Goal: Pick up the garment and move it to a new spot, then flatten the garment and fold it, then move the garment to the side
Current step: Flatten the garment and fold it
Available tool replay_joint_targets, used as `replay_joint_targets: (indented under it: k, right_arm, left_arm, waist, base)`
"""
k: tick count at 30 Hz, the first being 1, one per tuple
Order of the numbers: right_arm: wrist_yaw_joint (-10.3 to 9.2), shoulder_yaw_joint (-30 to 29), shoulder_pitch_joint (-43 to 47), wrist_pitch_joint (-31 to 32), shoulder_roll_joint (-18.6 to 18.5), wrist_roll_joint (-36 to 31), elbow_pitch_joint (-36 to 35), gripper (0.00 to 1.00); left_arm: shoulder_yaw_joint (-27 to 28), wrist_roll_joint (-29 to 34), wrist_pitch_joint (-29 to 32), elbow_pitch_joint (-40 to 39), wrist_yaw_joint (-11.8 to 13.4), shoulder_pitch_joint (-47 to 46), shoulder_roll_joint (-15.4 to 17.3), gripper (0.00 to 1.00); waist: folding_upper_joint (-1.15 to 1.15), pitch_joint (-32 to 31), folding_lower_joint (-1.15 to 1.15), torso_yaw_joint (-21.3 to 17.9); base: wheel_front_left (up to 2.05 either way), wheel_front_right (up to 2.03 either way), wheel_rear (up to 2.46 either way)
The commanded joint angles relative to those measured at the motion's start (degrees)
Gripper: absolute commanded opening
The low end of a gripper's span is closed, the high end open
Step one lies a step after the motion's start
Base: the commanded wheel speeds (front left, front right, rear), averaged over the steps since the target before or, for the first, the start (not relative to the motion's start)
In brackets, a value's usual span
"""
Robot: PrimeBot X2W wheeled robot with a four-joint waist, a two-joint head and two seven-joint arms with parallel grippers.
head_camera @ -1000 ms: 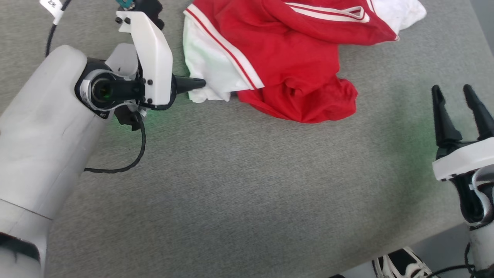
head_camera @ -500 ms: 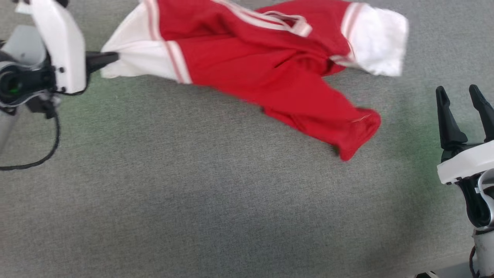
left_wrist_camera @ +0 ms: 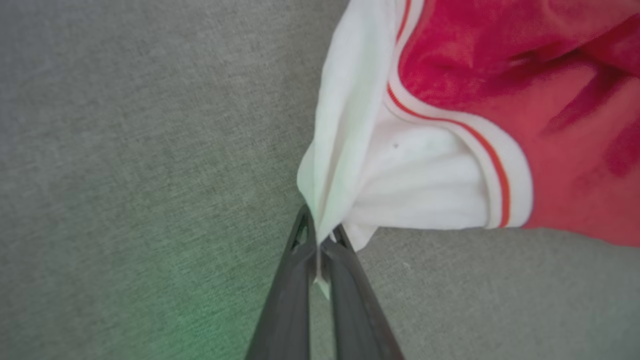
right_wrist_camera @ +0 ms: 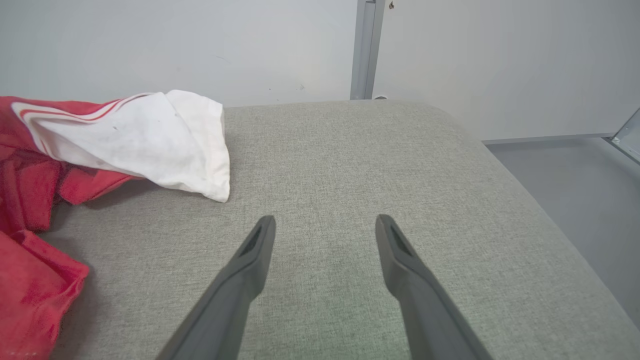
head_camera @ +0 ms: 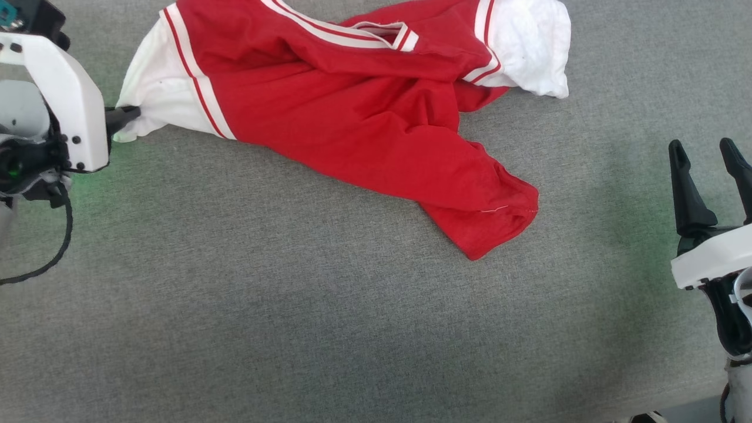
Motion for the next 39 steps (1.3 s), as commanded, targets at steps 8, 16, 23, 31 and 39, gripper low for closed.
replay_joint_targets:
  k: [8, 16, 23, 31, 39]
  right_arm:
    - [-0.02, 1.8, 0.8, 2.4, -1.7, -1.8, -2.0, 1.0]
    - [-0.02, 9.5, -0.8, 7.9, -10.1, -3.4, -4.5, 1.0]
    - [-0.02, 18.8, -3.7, 12.1, -20.9, -1.6, -5.2, 1.0]
    - [-0.03, 31.4, -12.6, 13.9, -32.6, 5.6, -1.2, 1.0]
    - [-0.03, 41.1, -20.9, 14.5, -38.4, 9.8, 3.1, 1.0]
  left_arm:
    - [-1.8, 1.1, -8.8, -1.3, -0.1, 3.1, 0.1, 1.0]
    - [-1.5, 4.9, -32.8, -4.5, -0.1, 10.3, -0.5, 1.0]
    - [-0.1, 7.8, -50.3, -8.4, 3.6, 19.5, -4.4, 1.0]
    - [11.3, 21.7, -52.7, -23.5, 12.8, 31.8, -9.0, 1.0]
    - [29.3, 38.8, -52.7, -38.5, 14.7, 44.3, -18.4, 1.0]
  waist:
    - [0.0, -2.3, 0.0, 1.6]
    - [0.0, -5.4, 0.0, 5.5]
    - [0.0, -5.5, 0.0, 9.2]
    - [0.0, -1.7, 0.0, 13.2]
    - [0.0, 1.3, 0.0, 16.7]
  base:
    - [0.0, 0.0, 0.0]
    - [0.0, 0.0, 0.0]
    - [0.0, 0.0, 0.0]
    - [0.0, 0.0, 0.0]
    - [0.0, 0.0, 0.0]
